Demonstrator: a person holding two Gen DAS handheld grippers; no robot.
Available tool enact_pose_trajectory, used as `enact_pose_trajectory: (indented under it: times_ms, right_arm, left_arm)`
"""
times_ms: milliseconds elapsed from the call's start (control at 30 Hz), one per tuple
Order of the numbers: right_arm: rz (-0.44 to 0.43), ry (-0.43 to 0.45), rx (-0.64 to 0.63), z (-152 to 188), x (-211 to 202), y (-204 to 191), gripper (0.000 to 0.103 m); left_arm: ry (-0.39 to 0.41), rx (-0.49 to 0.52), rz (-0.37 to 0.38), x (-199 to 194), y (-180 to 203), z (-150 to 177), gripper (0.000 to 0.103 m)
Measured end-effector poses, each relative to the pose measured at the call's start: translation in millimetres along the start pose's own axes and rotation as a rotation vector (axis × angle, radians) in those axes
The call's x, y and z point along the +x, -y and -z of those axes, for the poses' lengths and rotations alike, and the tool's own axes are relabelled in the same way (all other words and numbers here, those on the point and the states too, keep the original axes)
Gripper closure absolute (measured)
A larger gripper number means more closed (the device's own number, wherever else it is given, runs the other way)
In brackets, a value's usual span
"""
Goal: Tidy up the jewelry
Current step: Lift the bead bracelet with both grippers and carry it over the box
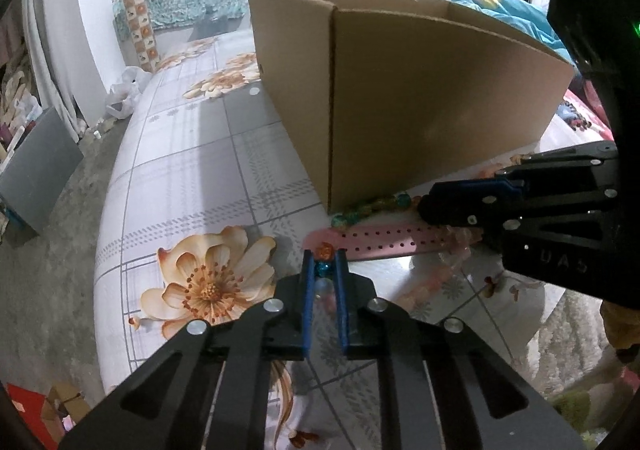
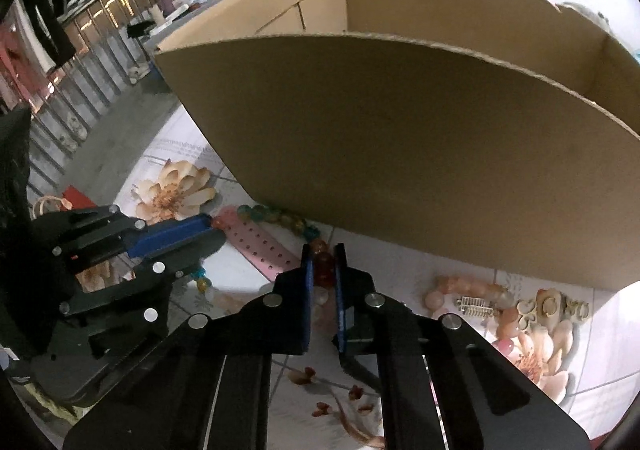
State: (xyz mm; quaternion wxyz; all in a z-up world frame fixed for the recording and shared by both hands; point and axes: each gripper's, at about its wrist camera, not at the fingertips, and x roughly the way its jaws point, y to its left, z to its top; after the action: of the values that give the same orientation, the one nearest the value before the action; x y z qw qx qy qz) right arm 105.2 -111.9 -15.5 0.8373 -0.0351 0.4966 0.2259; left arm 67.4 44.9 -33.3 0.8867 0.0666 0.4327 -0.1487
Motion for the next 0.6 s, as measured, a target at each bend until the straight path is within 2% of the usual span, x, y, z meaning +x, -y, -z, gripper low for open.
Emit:
enact_pose_trajectory:
  times_ms: [333, 500, 600]
  right_arm:
    - [-0.017, 0.105, 0.017, 7.5, -50.3, -3.1, 0.095]
    - [-0.006, 0.199, 0.015, 5.3, -91.5, -14.8, 0.095]
    - [0.006, 0.291, -0.002, -1.5, -123.0, -19.0, 0.095]
  left_arm:
    - [0.085, -0.023, 0.050, -46.5, 0.9, -5.6, 0.094]
    - [0.192, 0.003, 0.082, -94.2, 6.1, -21.3, 0.094]
    - [0.285, 0.039, 0.099, -124.8, 10.9, -42.0, 0.094]
